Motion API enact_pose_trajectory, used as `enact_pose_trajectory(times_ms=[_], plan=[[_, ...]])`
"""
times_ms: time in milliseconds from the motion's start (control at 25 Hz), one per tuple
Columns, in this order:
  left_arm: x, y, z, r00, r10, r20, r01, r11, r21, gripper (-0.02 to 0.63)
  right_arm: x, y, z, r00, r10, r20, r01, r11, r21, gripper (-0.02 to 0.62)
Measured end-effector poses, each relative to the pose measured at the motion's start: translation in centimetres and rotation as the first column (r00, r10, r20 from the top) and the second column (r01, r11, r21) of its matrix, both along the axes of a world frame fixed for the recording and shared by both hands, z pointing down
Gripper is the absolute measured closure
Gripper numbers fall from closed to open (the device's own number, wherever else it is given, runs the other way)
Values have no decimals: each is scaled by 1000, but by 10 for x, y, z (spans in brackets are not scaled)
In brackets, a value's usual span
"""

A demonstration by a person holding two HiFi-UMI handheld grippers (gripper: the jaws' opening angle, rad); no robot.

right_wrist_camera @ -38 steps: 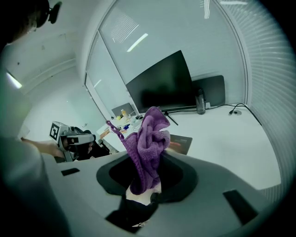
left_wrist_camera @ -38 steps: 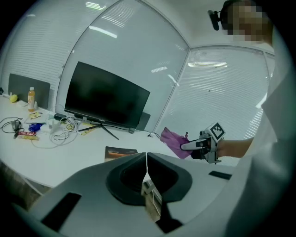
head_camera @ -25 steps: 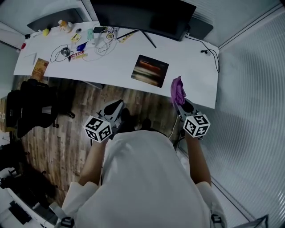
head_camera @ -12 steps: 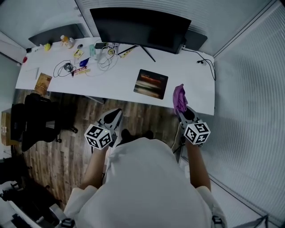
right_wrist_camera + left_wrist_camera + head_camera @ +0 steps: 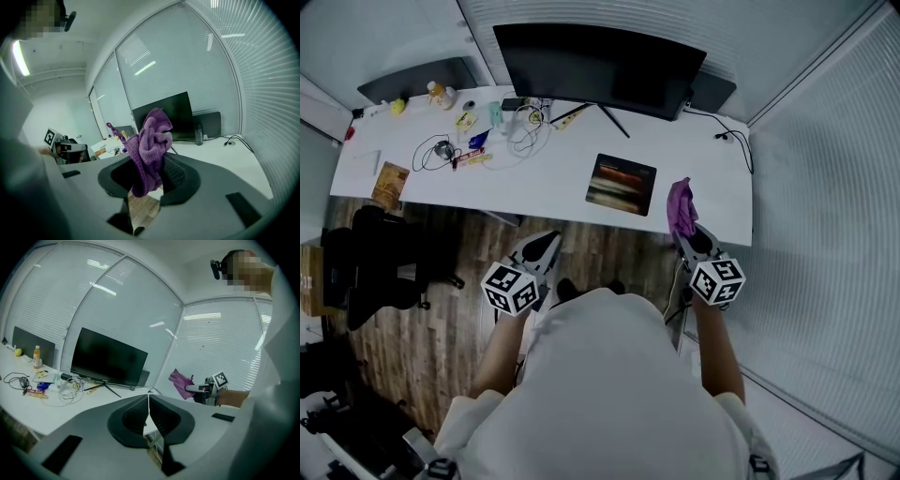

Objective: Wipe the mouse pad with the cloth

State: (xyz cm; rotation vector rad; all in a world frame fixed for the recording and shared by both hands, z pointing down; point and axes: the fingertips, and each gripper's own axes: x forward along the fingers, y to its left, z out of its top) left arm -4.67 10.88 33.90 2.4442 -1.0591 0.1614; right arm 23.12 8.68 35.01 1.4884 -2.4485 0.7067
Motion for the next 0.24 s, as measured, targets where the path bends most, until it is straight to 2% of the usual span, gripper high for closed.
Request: enact_pose_trajectory(times_ms=[240], plan=[[-5, -1, 1, 1000, 9, -5, -9, 1000, -1, 584, -5, 1, -2, 1000, 6, -8, -6, 1000, -1, 460]])
